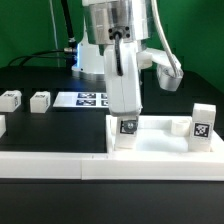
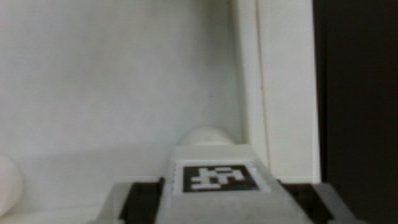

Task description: Assemble square table

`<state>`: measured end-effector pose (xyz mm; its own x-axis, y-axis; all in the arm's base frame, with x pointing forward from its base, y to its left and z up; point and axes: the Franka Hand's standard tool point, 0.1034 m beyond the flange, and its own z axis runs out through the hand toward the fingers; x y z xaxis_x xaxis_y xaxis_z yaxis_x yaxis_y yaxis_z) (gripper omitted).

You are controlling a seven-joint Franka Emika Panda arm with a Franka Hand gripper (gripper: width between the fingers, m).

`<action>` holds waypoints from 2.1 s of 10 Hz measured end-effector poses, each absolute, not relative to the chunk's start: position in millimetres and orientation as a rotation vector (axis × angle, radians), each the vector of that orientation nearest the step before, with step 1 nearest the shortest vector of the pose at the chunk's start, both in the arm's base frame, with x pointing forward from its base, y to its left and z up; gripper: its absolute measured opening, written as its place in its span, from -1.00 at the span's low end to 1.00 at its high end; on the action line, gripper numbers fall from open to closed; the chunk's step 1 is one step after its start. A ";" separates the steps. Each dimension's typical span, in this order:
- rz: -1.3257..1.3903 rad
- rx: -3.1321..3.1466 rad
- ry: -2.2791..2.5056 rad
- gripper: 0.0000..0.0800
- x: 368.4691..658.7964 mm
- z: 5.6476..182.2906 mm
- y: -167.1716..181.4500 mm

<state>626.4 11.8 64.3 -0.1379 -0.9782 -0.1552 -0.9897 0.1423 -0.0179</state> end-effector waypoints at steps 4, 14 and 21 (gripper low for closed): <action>-0.038 -2.563 1.519 0.53 629.0 75.4 -6.0; -0.071 -3.032 0.474 0.35 635.0 70.1 4.5; -0.019 -2.690 1.517 -0.25 630.4 70.1 1.3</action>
Offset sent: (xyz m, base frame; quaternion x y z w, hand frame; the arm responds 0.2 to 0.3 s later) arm -0.0099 0.0090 0.0071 0.0449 -0.0560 -0.4009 0.9133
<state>630.4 1.3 70.1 0.5177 -0.8554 -0.0157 -0.8548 -0.5163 -0.0522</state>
